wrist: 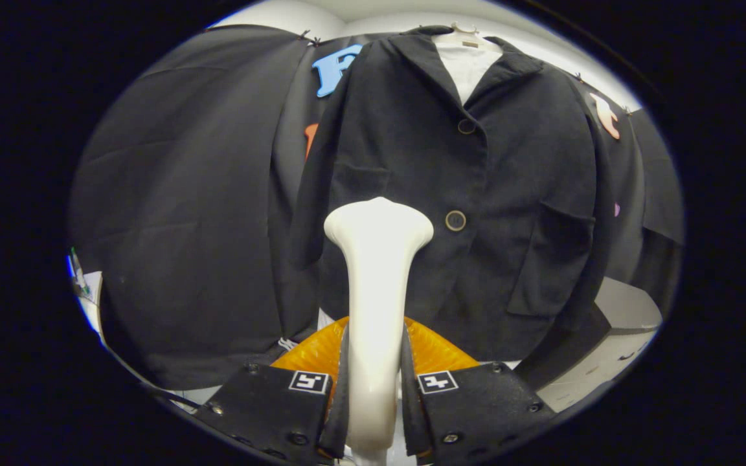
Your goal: Iron the clothes twice with a garment steamer, once on the left side and once on the right side.
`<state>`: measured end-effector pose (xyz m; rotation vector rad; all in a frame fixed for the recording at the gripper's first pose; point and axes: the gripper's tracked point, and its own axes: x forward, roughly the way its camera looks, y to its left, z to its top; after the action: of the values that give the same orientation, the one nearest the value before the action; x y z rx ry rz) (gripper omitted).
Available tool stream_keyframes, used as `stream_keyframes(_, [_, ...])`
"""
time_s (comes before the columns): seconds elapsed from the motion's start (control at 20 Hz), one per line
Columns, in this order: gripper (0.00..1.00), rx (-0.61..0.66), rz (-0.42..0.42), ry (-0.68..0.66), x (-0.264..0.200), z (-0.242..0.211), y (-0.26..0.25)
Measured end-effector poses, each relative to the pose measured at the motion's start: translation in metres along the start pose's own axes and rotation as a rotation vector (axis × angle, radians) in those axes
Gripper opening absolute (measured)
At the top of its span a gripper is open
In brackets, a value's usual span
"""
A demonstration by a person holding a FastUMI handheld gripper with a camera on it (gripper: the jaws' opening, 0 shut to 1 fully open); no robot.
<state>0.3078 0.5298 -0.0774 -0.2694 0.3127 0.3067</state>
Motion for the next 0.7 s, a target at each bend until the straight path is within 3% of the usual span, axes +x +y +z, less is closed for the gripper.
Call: stream_keyframes(0.7, [0.37,-0.026,0.019,0.217,0.004,-0.093,-0.007])
